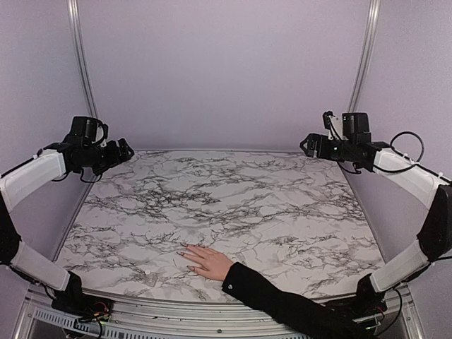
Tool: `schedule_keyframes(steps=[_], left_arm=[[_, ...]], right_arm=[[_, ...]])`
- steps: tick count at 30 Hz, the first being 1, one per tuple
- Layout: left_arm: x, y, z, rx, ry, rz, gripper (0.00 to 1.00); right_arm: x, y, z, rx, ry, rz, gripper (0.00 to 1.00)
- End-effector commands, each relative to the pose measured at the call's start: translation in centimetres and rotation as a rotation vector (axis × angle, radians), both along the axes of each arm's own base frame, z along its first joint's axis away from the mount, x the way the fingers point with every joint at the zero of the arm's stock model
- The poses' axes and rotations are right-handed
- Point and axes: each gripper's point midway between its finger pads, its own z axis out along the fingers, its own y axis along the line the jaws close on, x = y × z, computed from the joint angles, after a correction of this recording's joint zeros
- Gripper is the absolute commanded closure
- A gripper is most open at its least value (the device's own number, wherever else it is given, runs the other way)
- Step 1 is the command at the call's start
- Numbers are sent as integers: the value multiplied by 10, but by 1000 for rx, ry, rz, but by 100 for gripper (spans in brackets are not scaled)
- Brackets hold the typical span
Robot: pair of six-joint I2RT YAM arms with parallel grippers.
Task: Paint the nails
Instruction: Pick up the nail polish bottle from the center of the board.
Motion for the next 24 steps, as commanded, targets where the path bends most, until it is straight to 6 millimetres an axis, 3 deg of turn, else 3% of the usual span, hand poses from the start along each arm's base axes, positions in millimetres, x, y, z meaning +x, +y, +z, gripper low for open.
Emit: schedule_keyframes(steps=[1,5,9,15,24], left_arm=[[-20,1,-18,49,62,31,1],[-34,0,-29,94,91,16,1],[-47,-5,-27,135,102,-52,1],[-77,-19,-13,120,108,-170,1],[-134,-24,-15,209,241,-235,1]], right_arm=[[-10,21,-13,12,51,25,1],[-16,36,-18,17,68,57,1],[-20,48,-20,31,82,93,1],[-25,54,-2,79,0,129,1],[-30,66,9,105,-79,207,1]])
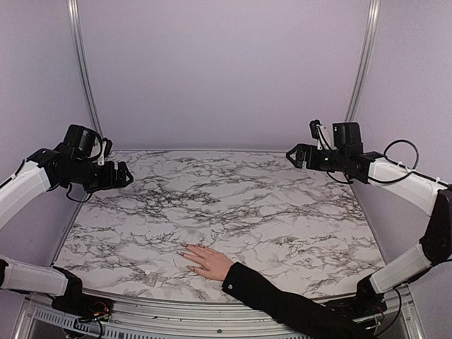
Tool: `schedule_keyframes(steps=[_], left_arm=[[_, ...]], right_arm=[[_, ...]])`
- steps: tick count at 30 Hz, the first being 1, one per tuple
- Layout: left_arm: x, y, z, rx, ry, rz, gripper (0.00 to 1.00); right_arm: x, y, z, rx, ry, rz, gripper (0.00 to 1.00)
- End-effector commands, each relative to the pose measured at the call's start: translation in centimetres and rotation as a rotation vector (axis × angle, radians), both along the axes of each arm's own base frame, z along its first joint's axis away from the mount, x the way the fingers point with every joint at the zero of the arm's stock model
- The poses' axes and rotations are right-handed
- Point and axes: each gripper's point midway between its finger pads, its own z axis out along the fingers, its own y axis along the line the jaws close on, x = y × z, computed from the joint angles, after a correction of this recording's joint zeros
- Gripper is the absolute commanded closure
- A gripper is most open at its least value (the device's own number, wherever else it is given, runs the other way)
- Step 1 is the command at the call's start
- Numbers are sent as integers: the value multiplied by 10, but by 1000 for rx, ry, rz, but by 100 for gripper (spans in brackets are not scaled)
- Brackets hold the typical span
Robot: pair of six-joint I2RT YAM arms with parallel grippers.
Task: Paint the nails
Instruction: Pick up the nail polish bottle from the center of the board.
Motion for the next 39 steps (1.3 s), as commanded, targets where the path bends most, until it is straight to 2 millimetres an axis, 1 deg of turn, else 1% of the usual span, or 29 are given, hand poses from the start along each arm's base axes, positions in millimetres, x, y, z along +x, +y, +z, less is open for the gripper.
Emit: schedule_keyframes(steps=[1,2,6,10,12,16,20,23,28,34,39], left_arm=[[-43,1,-4,73,111,-49,1],[-53,-3,-7,67,136,-66,1],[-95,-27,-15,-3,225,-161,1],[-133,-45,-25,4,303,-243,1],[-148,-50,-31,32,335,-280,1],[-168,-63,-42,108,363,-352,1],[-176,-73,-59,253,354,-425,1],[-186,-84,-74,349,367,-495,4],[-194,-100,-82,356,366,-546,17],[-200,-104,-98,392,400,-592,31],[-201,-107,-107,413,401,-613,37]], right_arm=[[-1,11,37,48,-132,51,2],[-1,11,42,51,-150,55,1],[-2,13,59,48,-211,70,2],[-4,19,72,49,-249,101,1],[-6,24,73,54,-252,125,1],[-8,29,68,55,-244,154,1],[-8,29,67,46,-250,157,2],[-8,28,68,45,-257,154,1],[-11,23,70,48,-267,131,2],[-12,13,79,37,-318,81,2],[-17,10,79,31,-331,74,1]])
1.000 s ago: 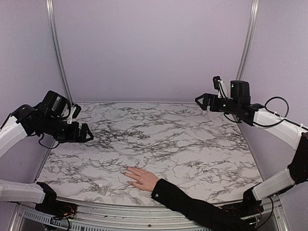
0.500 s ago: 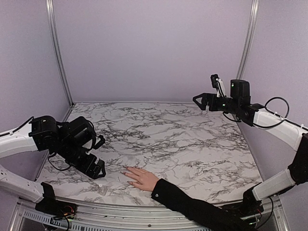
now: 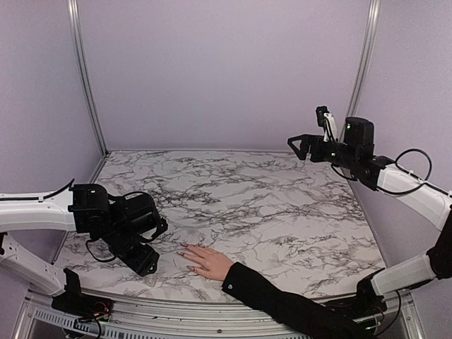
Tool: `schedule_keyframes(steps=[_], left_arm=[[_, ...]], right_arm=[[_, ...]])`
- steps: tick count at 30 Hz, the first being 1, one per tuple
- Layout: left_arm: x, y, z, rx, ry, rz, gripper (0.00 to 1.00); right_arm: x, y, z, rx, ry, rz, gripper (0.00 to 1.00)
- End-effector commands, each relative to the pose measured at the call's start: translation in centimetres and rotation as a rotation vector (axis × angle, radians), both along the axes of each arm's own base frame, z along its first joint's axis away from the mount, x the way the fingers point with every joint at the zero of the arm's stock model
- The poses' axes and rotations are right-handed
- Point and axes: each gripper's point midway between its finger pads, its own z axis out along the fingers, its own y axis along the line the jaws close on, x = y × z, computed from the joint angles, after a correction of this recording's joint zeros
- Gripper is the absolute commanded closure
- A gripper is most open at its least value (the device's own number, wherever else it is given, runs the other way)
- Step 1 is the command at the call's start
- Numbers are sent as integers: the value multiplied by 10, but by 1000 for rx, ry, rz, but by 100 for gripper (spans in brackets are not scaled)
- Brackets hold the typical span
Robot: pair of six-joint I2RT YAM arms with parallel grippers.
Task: Paint the nails
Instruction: Pick up the nail polish bottle from the center of the board.
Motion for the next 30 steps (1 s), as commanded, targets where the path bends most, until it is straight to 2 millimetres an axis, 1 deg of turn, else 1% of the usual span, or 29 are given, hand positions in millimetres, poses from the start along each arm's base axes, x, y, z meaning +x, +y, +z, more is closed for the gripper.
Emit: schedule_keyframes(steps=[1,7,12,14,21,26,30], left_arm=[[1,-2,-8,18,-12,-26,38],[2,-7,-18,41,-6,-54,47],[0,-5,-29,76,9,-71,52],[-1,-2,-34,92,16,-74,55],[-3,0,-40,104,24,-80,71],[-4,1,-44,104,30,-81,72],[-5,1,-47,101,35,-79,75]], right_arm=[[-3,-1,15,0,-67,-12,2],[-9,3,17,4,-74,20,2],[-16,4,20,12,-91,42,1],[-18,6,20,11,-94,59,1],[-20,9,20,37,-86,77,1],[-22,14,13,41,-65,105,2],[-24,16,13,41,-64,122,1]])
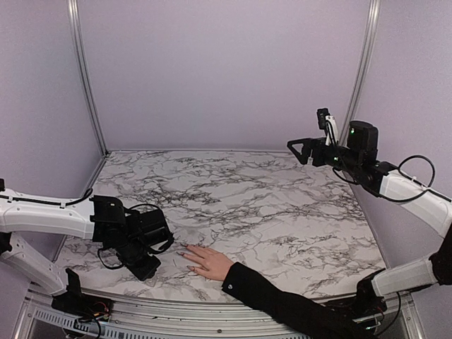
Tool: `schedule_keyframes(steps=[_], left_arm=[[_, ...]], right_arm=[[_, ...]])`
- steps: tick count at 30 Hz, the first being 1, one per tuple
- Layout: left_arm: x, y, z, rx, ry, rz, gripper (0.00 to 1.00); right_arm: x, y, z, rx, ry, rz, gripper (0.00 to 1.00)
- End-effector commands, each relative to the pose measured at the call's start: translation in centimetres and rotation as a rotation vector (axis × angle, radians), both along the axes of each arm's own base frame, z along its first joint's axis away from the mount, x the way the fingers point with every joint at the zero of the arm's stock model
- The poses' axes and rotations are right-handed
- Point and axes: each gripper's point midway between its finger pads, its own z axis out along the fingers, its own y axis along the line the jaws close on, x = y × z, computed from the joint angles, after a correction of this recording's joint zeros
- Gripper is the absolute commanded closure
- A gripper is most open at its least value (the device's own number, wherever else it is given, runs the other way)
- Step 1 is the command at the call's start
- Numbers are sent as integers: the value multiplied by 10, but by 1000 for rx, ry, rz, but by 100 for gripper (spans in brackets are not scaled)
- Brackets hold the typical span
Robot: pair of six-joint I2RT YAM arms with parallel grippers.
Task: Paint the nails
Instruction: Pick up the nail polish bottle from the center of the board.
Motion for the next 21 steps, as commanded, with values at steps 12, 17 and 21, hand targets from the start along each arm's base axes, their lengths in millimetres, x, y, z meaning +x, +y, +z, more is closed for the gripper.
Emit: schedule_keyframes(steps=[12,17,21], left_arm=[[1,-4,-7,4,-1,-23,89],[1,-13,4,-42,-7,-57,100],[10,-34,35,-145,-54,-90,100]], right_arm=[[-6,15,4,35,1,80,1],[-11,19,5,56,-5,112,1],[-24,36,3,74,4,250,2]])
